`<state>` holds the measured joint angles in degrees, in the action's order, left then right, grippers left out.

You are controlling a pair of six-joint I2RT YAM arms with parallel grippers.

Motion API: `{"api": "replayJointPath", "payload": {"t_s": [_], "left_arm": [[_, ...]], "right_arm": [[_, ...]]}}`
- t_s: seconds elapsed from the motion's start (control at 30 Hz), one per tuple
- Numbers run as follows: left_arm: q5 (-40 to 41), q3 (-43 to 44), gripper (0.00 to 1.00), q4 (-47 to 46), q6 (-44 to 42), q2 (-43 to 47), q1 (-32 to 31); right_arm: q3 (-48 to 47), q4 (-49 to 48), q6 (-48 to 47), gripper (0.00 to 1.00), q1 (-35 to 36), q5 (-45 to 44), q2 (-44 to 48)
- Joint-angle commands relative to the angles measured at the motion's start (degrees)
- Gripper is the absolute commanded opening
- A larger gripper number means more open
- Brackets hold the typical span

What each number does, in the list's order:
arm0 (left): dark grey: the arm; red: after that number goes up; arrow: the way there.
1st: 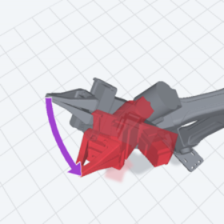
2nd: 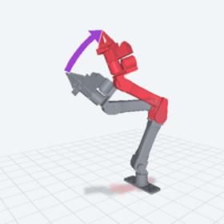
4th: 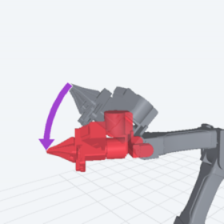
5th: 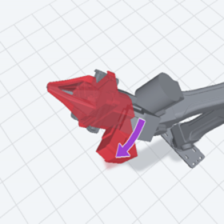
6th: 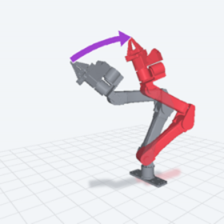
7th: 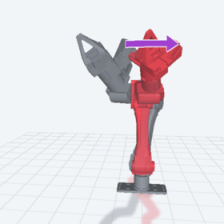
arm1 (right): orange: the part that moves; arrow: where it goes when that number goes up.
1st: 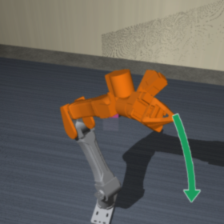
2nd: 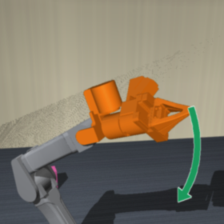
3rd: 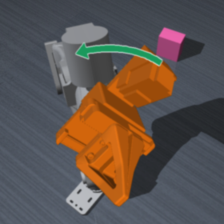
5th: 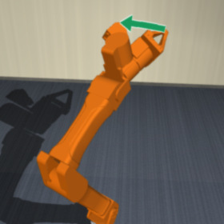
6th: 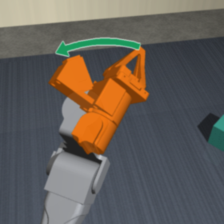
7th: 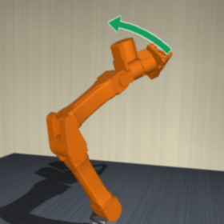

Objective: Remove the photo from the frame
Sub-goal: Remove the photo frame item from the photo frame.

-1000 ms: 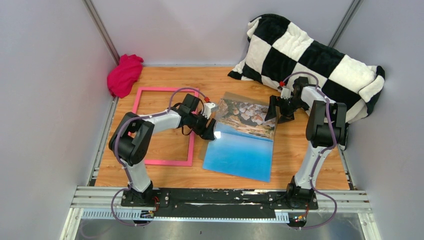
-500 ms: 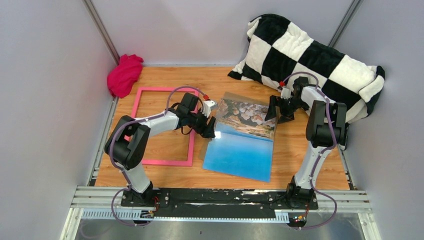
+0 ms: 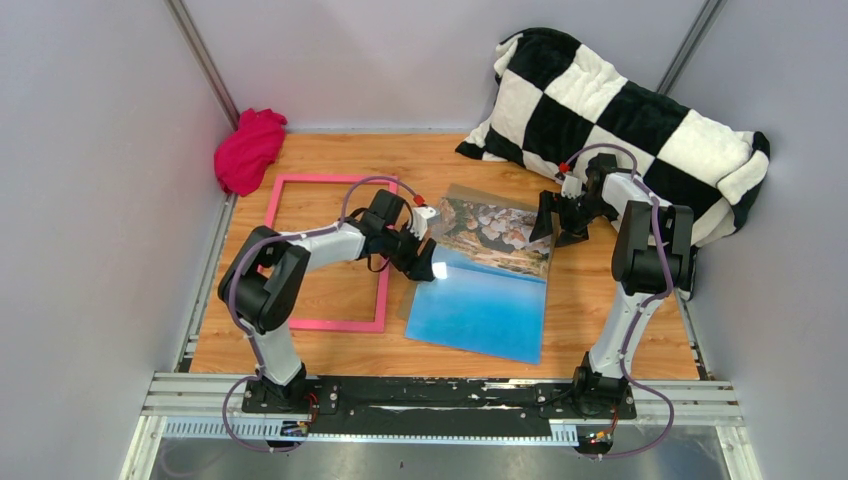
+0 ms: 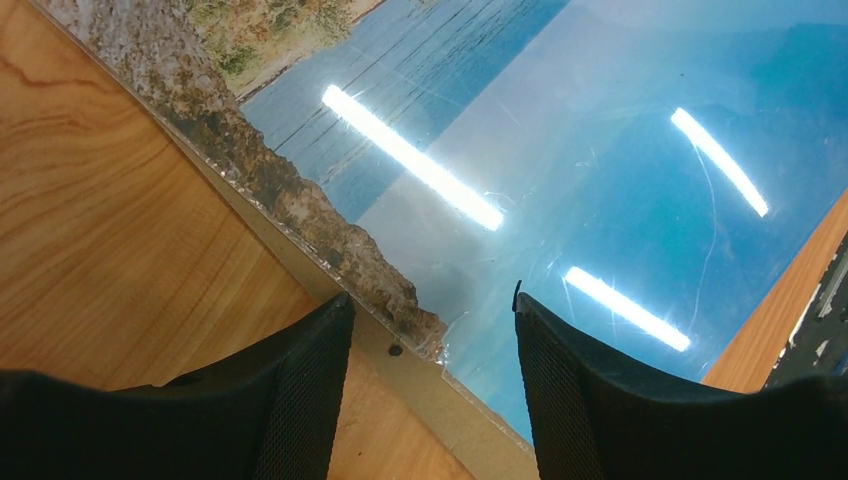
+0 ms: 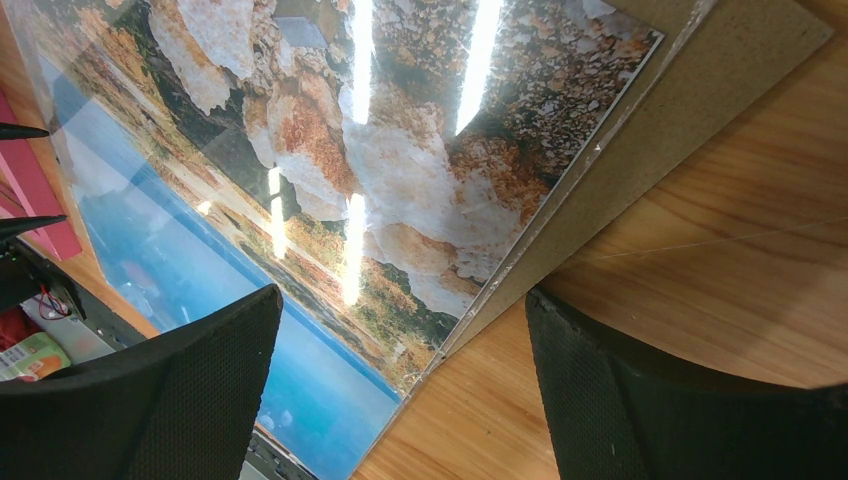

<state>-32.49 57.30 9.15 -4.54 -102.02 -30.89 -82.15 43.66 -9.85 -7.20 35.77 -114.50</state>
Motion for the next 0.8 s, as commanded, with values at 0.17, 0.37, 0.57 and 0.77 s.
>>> {"api": "replayJointPath", "payload": {"t_s": [0.17, 0.37, 0.57, 0.77], "left_arm": [[-0.49, 1.1, 0.63, 1.38, -1.23, -2.59, -2.48], [-1.43, 1.52, 0.64, 1.75, -1.7, -3.01, -4.39], [-0.91, 2.11, 0.63, 1.85, -1.62, -4.49, -4.71], [0.37, 3.07, 0.64, 2.1, -1.61, -5.16, -4.72]], "right_arm": [[1.34, 0.98, 0.27, 0.92, -0.44, 1.91, -0.16], [1.21, 1.25, 0.18, 0.91, -0.44, 2.44, -0.37], [0.61, 2.48, 0.0, 0.91, -0.75, 3.09, -1.01], [-0.04, 4.15, -0.5, 0.9, -1.92, 5.6, -1.68]]}}
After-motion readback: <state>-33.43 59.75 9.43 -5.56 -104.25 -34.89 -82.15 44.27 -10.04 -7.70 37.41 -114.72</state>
